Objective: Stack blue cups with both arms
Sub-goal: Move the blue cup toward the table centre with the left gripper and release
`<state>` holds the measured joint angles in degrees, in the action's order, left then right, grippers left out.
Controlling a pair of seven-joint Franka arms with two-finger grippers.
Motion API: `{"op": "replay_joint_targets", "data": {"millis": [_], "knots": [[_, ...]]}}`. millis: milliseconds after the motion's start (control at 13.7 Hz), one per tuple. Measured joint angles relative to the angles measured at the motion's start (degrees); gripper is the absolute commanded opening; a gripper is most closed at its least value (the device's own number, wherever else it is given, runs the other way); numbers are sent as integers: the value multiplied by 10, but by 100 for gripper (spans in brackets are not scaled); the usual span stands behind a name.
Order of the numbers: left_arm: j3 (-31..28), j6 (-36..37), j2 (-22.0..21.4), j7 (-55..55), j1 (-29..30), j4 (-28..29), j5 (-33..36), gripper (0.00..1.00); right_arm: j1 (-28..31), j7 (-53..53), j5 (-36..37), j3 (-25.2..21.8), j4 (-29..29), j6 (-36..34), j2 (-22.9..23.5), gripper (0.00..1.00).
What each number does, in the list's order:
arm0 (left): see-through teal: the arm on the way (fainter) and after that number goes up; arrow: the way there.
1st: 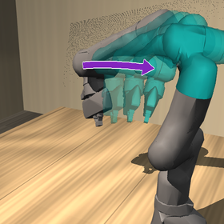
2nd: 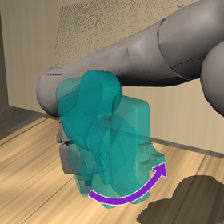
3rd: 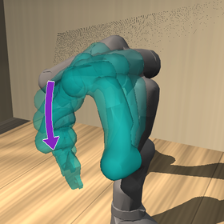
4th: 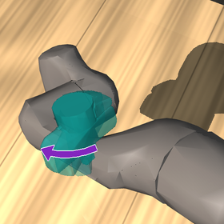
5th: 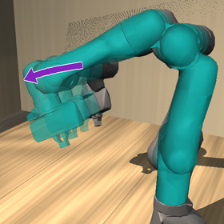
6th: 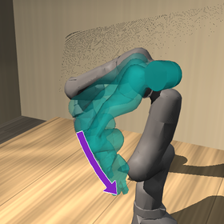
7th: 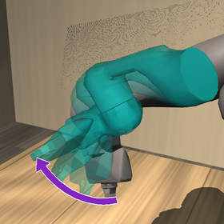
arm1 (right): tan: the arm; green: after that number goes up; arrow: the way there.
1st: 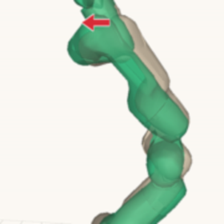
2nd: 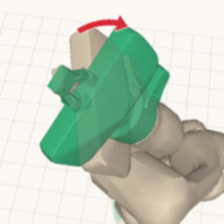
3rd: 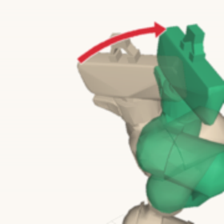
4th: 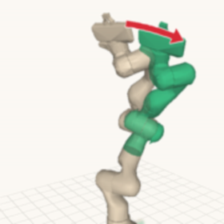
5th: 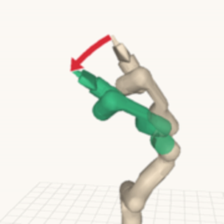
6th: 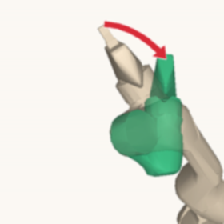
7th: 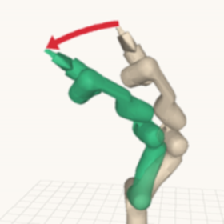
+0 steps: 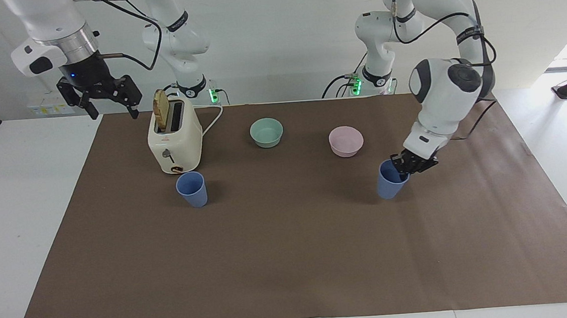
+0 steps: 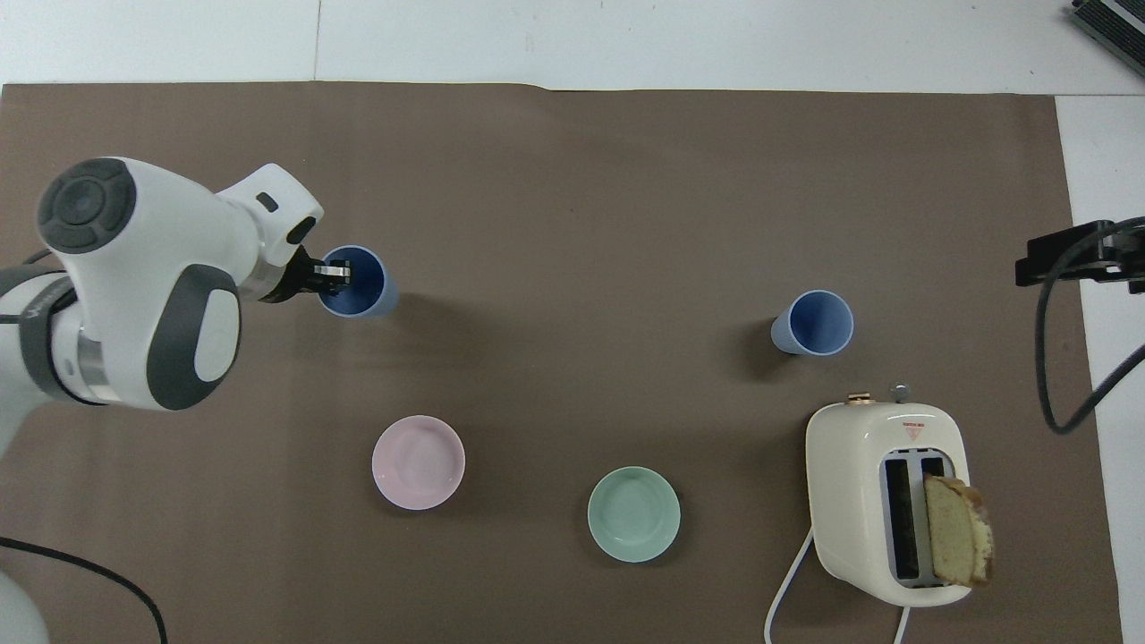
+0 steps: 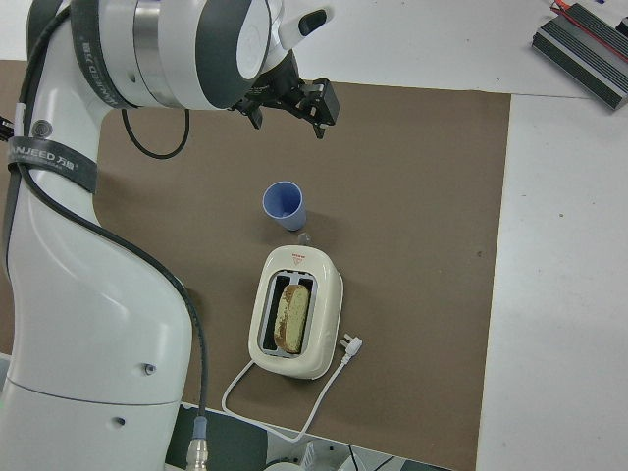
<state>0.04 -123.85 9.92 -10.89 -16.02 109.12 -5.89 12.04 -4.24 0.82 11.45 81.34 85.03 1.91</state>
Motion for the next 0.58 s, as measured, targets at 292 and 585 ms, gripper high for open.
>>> {"op": "replay_joint_targets", "data": {"millis": [292, 585], "knots": [[1, -15, 7, -88, -69, 17, 0, 0, 0, 0, 0, 0, 0, 0, 0, 100], [1, -50, 8, -110, -88, 48, 0, 5, 0, 0, 0, 0, 0, 0, 0, 100]]}}
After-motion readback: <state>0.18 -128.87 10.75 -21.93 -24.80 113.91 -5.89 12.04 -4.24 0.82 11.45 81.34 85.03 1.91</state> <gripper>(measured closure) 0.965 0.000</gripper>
